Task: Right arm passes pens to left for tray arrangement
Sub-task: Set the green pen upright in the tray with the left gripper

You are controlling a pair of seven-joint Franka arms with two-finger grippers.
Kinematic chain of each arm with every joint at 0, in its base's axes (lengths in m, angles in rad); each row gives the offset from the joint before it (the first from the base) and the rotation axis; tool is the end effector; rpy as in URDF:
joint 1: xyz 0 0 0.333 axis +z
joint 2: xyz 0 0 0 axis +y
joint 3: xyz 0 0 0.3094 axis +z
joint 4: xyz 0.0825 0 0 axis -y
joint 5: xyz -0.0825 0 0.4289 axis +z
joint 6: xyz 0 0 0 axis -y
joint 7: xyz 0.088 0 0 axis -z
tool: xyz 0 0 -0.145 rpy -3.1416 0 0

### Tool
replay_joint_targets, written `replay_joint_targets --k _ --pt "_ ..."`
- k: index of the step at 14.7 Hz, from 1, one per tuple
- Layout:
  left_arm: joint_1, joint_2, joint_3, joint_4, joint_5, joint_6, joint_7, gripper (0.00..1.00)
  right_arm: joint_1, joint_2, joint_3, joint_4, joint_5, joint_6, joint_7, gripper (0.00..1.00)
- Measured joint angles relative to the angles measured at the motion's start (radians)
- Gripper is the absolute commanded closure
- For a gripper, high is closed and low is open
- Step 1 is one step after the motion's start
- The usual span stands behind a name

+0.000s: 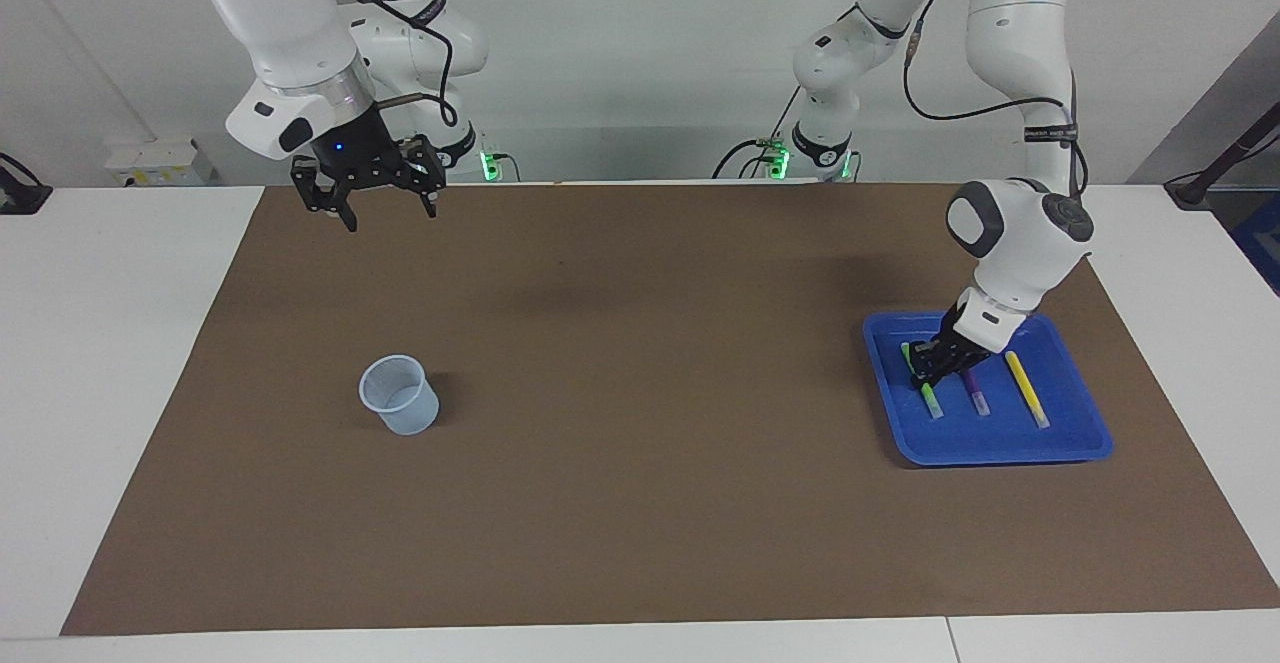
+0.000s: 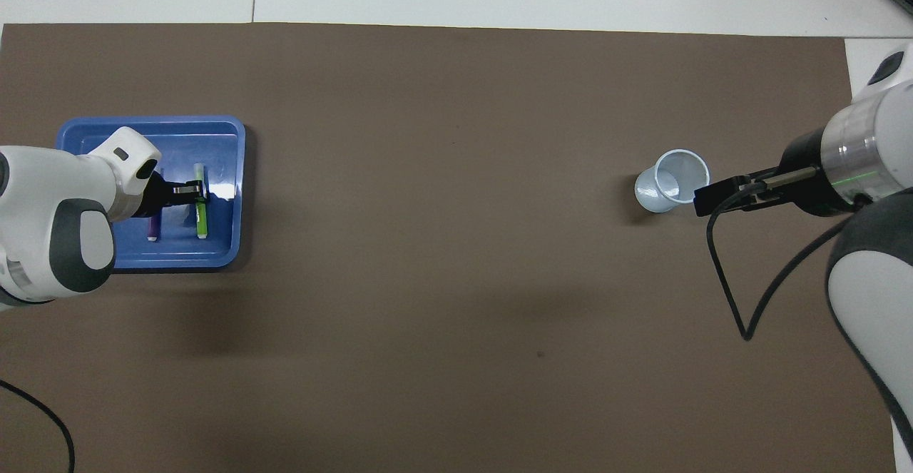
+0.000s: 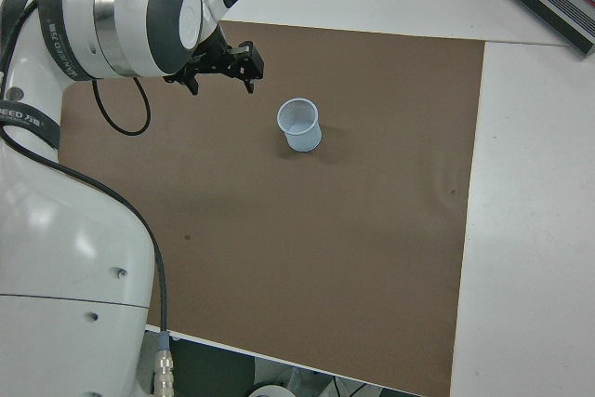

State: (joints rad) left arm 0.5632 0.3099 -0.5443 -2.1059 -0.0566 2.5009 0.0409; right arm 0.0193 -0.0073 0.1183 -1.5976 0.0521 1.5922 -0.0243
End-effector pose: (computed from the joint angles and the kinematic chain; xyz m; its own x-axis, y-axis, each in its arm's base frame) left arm 0.6247 0.0073 0.2274 0.9900 0.0645 0.1256 0.0396 -0.9807 0.1915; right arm 0.5922 0.0897 0.5724 0.9871 0.1601 0.0031 0.1600 -0.9858 -0.0511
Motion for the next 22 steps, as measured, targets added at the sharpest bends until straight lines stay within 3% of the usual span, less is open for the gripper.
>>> replay_joint_targets --k 11,22 --pt "0.0 0.0 0.0 0.01 0.0 -0.01 0.001 0.0 0.0 0.0 -0.043 -0.007 -0.006 0.017 0.001 0.0" --pt "-0.004 -0.051 -0.004 0.207 0.032 -0.281 0.002 0.0 0.001 0.0 -0.048 -0.012 -0.006 0.018 0.001 0.0"
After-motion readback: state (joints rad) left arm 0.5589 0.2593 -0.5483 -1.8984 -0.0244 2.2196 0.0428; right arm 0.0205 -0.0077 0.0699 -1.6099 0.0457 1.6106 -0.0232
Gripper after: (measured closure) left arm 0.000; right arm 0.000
